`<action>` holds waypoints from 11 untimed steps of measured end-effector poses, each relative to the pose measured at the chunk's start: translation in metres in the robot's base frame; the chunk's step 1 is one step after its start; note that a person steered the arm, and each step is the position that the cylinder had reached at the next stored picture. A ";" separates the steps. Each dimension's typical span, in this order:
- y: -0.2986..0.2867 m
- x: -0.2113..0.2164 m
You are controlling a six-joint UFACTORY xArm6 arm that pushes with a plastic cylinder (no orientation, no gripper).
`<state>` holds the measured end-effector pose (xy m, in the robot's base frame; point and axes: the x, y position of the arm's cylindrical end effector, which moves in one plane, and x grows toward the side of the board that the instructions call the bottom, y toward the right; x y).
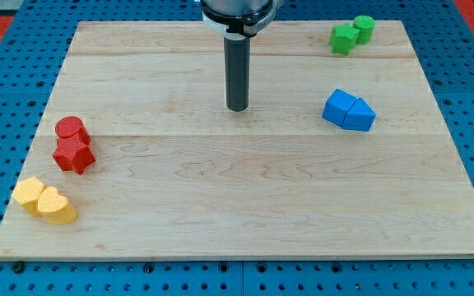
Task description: Move your arm towards the bottom center
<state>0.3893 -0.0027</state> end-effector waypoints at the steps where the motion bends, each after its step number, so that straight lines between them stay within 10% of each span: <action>1: 0.005 0.000; 5: 0.007 0.001; 8: 0.007 0.154; 11: 0.011 0.182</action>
